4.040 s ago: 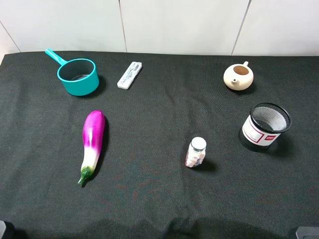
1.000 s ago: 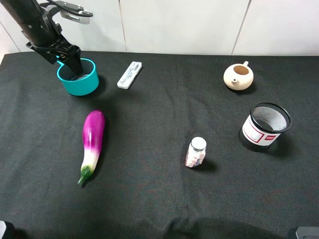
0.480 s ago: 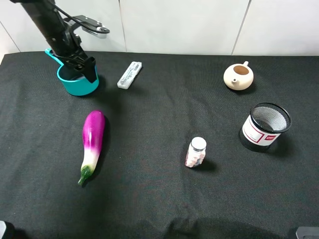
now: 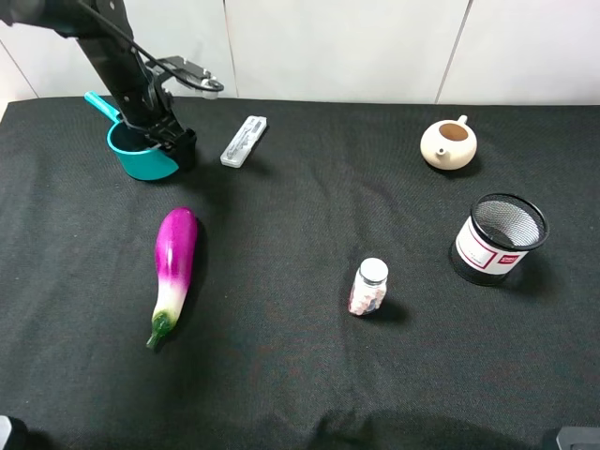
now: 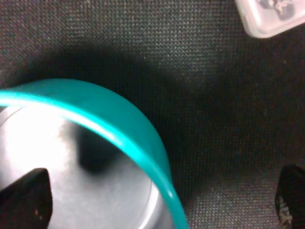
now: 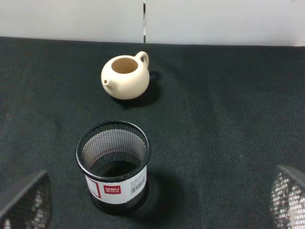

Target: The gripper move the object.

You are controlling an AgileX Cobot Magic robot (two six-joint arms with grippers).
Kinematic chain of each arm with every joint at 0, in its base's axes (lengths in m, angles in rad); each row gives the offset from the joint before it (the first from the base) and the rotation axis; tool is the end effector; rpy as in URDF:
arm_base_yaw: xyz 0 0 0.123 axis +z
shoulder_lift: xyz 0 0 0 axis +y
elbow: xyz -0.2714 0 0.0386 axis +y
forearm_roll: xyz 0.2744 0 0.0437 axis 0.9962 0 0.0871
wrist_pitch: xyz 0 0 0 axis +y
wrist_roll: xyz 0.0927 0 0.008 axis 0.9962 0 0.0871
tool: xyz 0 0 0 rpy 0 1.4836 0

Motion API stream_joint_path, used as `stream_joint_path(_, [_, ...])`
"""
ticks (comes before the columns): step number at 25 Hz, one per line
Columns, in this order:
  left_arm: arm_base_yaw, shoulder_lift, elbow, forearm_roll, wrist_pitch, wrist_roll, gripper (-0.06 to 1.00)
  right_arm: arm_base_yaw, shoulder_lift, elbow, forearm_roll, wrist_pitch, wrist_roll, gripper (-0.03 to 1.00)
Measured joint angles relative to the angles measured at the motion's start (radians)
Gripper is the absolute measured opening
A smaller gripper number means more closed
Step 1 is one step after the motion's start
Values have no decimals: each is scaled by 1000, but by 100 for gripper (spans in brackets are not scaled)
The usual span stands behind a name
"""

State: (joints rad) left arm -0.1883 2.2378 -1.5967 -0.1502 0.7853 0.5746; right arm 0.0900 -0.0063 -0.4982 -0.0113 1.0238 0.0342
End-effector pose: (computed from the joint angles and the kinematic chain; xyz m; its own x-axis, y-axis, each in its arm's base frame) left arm 0.4558 -0.0969 0.0933 -0.7572 0.6009 -0.2561 0.6186 0.7856 0.0142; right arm 0.0319 0.0020 0.2917 -0.4192 -0.0094 -0.9078 -0.0693 0.9974 0.0217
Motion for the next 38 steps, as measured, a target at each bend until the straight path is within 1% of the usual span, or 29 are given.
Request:
stream_joint_path(4, [-1, 27, 0, -1, -8, 13, 97, 0, 0, 0, 0, 0, 0, 69])
stream_joint_path(7, [-1, 30, 0, -1, -15, 17, 93, 0, 0, 0, 0, 0, 0, 69])
stream_joint_path(11, [-1, 30, 0, -1, -18, 17, 83, 0, 0, 0, 0, 0, 0, 69])
stream_joint_path(15, [-1, 30, 0, -1, -22, 17, 68, 0, 0, 0, 0, 0, 0, 69])
stream_joint_path(21, [-1, 30, 0, -1, -22, 18, 40, 0, 0, 0, 0, 0, 0, 69])
stream_joint_path(28, [-1, 30, 0, 3, -22, 17, 11, 0, 0, 0, 0, 0, 0, 69])
stream_joint_path(29, [-1, 30, -2, 3, -24, 18, 9, 0, 0, 0, 0, 0, 0, 69])
stream_joint_path(38, [-1, 30, -5, 3, -20, 18, 9, 0, 0, 0, 0, 0, 0, 69])
